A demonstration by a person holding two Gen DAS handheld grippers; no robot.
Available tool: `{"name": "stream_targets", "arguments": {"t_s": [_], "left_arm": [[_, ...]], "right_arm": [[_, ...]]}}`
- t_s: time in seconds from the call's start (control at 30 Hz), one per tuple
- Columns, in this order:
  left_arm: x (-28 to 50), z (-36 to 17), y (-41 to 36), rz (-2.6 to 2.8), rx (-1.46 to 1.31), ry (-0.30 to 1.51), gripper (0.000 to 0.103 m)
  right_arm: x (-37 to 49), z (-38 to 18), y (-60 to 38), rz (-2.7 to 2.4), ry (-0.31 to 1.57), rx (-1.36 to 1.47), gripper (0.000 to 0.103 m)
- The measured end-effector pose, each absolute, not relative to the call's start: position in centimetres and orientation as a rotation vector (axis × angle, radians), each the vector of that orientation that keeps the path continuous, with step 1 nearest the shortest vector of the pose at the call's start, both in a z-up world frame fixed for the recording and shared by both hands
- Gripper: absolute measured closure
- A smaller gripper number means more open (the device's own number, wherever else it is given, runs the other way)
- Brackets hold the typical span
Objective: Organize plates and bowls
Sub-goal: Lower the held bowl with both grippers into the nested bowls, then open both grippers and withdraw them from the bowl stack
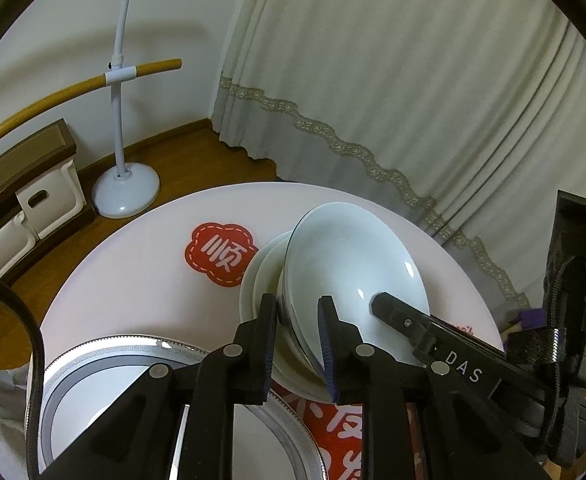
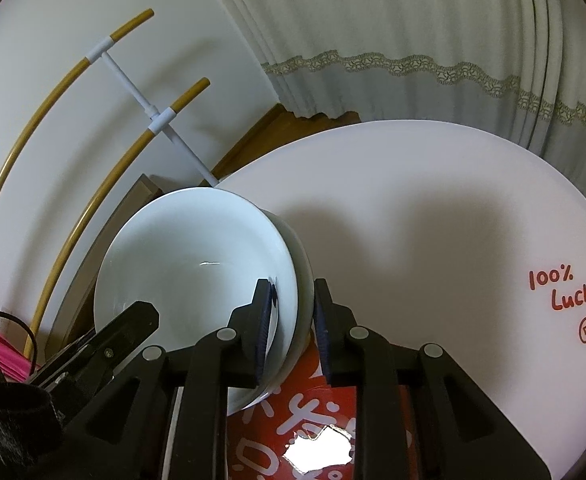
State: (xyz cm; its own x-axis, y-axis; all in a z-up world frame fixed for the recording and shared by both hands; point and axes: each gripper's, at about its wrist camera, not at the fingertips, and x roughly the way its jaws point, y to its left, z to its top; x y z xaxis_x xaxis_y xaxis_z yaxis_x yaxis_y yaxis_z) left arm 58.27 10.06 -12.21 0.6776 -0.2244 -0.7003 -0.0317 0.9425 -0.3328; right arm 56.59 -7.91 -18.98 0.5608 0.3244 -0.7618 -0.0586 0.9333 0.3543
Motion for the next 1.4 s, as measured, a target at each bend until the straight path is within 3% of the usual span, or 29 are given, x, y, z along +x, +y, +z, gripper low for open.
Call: {"name": "stream_targets", "arguments": {"t_s": [0.83,0.93,1.0,1.13,1.23,1.4], "left_arm": [[58.0,-11.4,12.0,-0.049,-0.356,0.804,0.083],[57.7,-11.1,11.9,-0.044,-0.349,0.797,0.069],[57.1,-10.8,11.7,-0.04,-0.34,0.786,0.054],[55.5,-9.9,11.7,-0.028,-0.33,0.761,0.046],[53.6,-9.2,11.8,0.009,-0.307,0.733,0.037],[49.5,-8.1,11.1,0.025,-0.274,0.69,0.025]], "right_arm": [[56.1,-17.9,-8.2,0.221,0.937,0.304,0.072],[55.6,-17.4,-8.4,0.237,0.931,0.319,0.061],[55.0,-16.9,-8.4,0.245,0.922,0.316,0.056],[53.3,-15.4,-8.4,0.261,0.895,0.313,0.053],[51.6,-14.3,-8.9,0.265,0.876,0.321,0.034],[47.7,-12.5,-9.6,0.27,0.827,0.309,0.028]]}}
